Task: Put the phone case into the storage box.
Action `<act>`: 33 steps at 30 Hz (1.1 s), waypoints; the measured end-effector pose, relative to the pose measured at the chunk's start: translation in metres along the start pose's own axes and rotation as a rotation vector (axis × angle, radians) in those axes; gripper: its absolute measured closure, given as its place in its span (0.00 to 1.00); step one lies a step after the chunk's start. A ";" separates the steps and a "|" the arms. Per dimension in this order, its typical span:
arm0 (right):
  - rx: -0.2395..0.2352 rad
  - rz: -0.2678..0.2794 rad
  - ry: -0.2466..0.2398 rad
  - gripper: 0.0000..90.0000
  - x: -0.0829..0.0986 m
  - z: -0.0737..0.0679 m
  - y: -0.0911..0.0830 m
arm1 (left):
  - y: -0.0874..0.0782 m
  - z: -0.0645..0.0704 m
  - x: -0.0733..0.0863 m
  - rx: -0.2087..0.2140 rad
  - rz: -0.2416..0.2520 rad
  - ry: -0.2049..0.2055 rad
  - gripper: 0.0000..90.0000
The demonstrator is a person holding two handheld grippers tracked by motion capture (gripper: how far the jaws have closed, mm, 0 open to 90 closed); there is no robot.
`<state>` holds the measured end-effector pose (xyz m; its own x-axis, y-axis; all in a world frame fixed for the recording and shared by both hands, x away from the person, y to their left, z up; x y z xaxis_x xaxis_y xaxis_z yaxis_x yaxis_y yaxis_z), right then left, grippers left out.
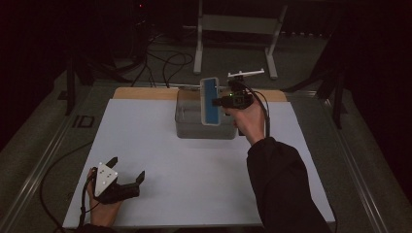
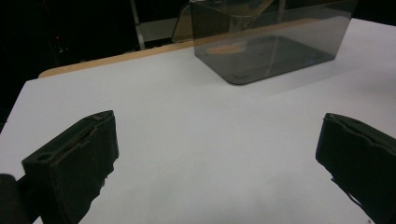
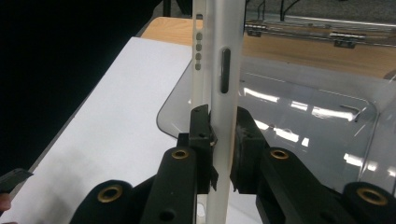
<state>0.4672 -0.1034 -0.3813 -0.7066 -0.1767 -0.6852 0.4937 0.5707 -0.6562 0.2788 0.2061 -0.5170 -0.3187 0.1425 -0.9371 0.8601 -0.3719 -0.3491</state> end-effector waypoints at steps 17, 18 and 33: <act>0.066 -0.014 0.022 0.91 -0.011 0.013 0.005 | 0.000 0.001 0.000 0.000 0.001 0.001 0.00; 0.065 -0.013 0.023 0.91 -0.012 0.013 0.006 | 0.000 0.001 0.000 0.001 0.001 0.000 0.00; 0.111 -0.021 0.065 0.91 -0.016 0.029 0.012 | 0.000 0.001 0.000 0.003 0.002 -0.001 0.00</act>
Point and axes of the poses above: each handheld gripper's, and its own axes: y roughly forward along the jaws, x roughly out of its underside, z roughly to its right, the point moved 6 cm from there along y, roughly forward along the jaws, and after that the axes turned 3 degrees about -y, right-handed, at the moved point
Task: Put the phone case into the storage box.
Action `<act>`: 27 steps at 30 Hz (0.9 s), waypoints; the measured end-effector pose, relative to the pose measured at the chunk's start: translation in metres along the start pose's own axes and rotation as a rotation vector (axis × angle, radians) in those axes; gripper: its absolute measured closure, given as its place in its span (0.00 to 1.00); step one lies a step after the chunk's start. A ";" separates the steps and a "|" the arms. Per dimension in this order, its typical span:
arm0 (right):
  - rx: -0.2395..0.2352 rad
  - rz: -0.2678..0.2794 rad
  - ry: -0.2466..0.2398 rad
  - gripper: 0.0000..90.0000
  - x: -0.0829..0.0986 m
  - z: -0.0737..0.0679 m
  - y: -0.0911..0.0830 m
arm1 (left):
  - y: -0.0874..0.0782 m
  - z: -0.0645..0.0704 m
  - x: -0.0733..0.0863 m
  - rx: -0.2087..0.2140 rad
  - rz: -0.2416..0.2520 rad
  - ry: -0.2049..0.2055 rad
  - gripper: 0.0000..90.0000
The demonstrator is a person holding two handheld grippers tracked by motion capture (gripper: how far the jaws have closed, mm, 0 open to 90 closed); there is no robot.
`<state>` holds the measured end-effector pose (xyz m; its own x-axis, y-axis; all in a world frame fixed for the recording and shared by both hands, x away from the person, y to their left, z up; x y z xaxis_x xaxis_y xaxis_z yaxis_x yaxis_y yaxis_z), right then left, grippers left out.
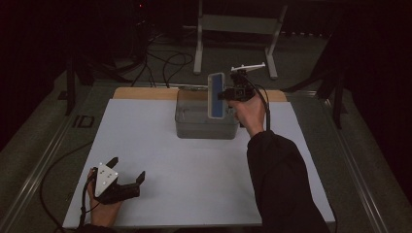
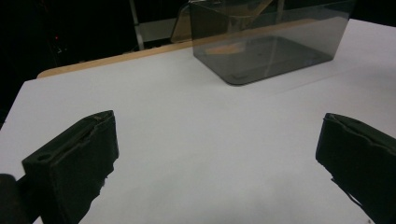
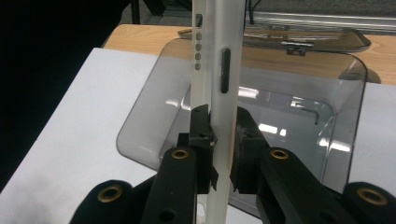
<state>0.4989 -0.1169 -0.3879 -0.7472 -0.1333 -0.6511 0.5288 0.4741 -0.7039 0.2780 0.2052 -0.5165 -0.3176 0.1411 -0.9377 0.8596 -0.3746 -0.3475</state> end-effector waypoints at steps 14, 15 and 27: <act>0.055 0.002 0.016 0.91 -0.002 0.013 0.004 | 0.000 0.000 0.000 0.001 -0.002 0.000 0.00; 0.059 0.003 0.018 0.91 -0.002 0.014 0.004 | 0.000 0.000 0.000 0.002 -0.001 0.000 0.00; 0.094 -0.004 0.030 0.91 0.000 0.022 0.009 | 0.000 0.001 0.000 0.002 -0.002 0.001 0.00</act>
Point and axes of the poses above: each handheld gripper's, and its own axes: y roughly forward along the jaws, x roughly out of its underside, z roughly to its right, the point moved 6 cm from there along y, roughly forward along the jaws, and after that the axes turned 3 degrees about -y, right-handed, at the moved point
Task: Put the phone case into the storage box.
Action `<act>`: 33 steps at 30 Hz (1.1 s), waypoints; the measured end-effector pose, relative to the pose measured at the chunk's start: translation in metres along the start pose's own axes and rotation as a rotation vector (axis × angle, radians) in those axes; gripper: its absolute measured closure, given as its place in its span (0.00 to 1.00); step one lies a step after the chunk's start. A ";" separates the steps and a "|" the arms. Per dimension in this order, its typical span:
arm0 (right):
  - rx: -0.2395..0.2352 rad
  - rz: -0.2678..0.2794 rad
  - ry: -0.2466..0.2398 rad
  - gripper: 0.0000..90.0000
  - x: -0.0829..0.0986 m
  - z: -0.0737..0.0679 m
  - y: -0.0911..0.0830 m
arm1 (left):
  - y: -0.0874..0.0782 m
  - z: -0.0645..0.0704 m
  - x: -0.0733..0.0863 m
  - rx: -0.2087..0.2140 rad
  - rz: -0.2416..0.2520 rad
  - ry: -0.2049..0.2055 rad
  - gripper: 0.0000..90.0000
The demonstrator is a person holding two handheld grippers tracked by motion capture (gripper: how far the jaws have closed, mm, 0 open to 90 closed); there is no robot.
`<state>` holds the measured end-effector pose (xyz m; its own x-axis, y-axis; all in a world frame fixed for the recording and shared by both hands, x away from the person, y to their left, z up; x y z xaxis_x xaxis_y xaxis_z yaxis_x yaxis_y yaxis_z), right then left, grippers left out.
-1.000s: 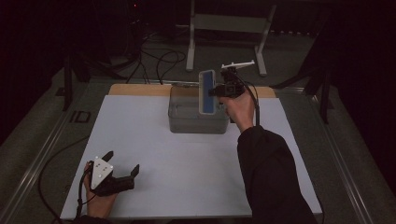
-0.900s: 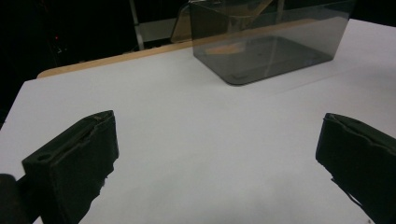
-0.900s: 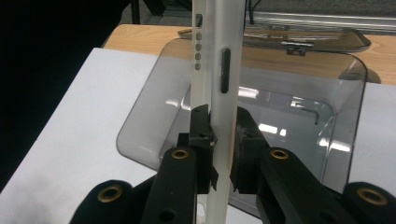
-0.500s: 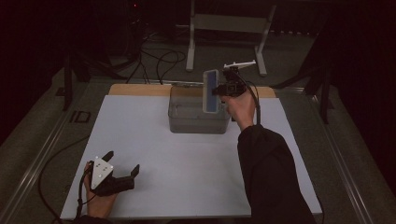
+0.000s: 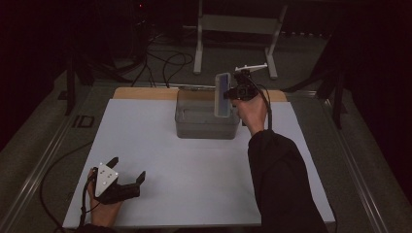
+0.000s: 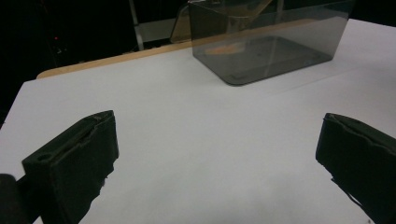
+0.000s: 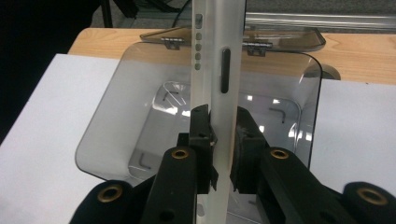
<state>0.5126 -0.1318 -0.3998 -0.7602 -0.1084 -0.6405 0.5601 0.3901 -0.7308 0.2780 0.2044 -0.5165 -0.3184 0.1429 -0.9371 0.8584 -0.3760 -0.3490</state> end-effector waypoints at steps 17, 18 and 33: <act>0.043 -0.023 0.020 0.91 0.009 0.014 0.011 | 0.001 0.002 0.000 0.005 -0.002 0.006 0.00; 0.046 -0.024 0.019 0.91 0.009 0.015 0.011 | 0.001 0.002 0.000 0.004 -0.002 0.006 0.00; 0.078 -0.046 0.035 0.91 0.018 0.026 0.021 | 0.001 0.002 0.000 0.005 -0.002 0.007 0.00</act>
Point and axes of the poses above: each handheld gripper's, and its own axes: y roughly forward along the jaws, x roughly out of its underside, z roughly to its right, the point moved 6 cm from there along y, roughly forward along the jaws, and after that the axes turned 3 degrees about -y, right-handed, at the moved point
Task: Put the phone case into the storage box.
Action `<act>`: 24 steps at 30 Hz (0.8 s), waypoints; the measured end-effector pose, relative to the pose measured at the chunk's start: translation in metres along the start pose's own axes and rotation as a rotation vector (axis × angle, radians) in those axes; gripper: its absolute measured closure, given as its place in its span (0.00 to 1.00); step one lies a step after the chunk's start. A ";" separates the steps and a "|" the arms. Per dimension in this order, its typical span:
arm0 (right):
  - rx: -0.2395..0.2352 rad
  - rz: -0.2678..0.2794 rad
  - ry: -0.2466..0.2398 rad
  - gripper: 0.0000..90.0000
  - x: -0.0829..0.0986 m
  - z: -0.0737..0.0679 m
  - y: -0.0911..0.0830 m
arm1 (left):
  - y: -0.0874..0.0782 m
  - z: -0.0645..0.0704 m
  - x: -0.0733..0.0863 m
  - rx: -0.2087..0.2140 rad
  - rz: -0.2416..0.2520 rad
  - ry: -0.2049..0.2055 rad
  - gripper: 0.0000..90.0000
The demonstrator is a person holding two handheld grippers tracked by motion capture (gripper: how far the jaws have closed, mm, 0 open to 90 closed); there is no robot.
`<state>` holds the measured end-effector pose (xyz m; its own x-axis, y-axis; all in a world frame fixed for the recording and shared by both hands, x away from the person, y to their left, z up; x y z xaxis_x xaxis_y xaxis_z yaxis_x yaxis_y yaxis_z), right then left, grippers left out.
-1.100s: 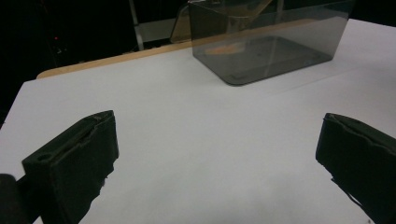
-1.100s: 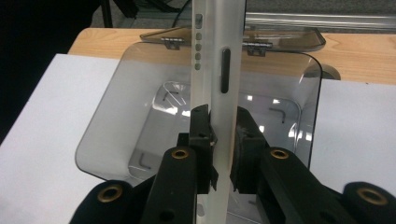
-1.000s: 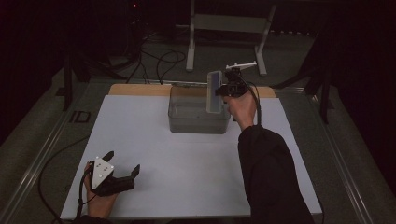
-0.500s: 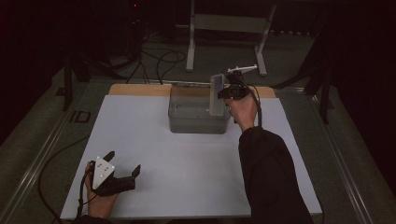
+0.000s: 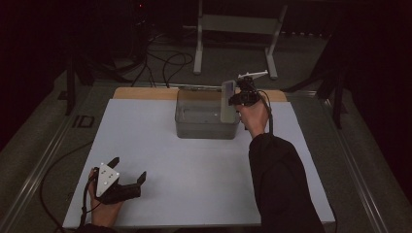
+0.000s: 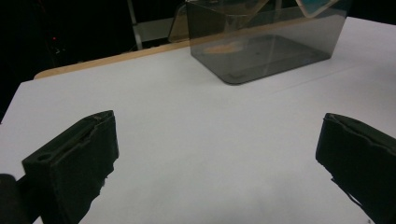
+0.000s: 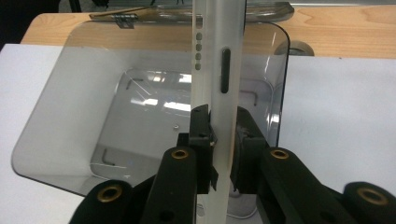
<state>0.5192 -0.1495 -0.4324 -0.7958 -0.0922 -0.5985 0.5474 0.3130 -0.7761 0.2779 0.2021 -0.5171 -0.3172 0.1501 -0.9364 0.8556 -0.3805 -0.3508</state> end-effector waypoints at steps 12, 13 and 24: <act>0.009 -0.004 0.011 0.91 0.004 0.005 0.006 | 0.000 0.000 0.000 0.000 0.001 -0.001 0.00; 0.012 -0.003 0.009 0.91 0.004 0.005 0.006 | 0.000 0.000 0.000 0.000 0.000 -0.001 0.00; 0.035 -0.017 0.013 0.91 0.005 0.009 0.014 | 0.000 0.000 0.000 0.000 0.001 -0.003 0.00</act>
<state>0.5250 -0.1540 -0.4479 -0.8082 -0.0853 -0.5827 0.5422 0.2784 -0.7927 0.2781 0.2021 -0.5172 -0.3171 0.1473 -0.9369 0.8560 -0.3808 -0.3496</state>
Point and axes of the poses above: each handheld gripper's, and its own axes: y roughly forward along the jaws, x roughly out of its underside, z roughly to its right, the point moved 6 cm from there along y, roughly forward along the jaws, and after that the axes turned 3 degrees about -y, right-handed, at the moved point
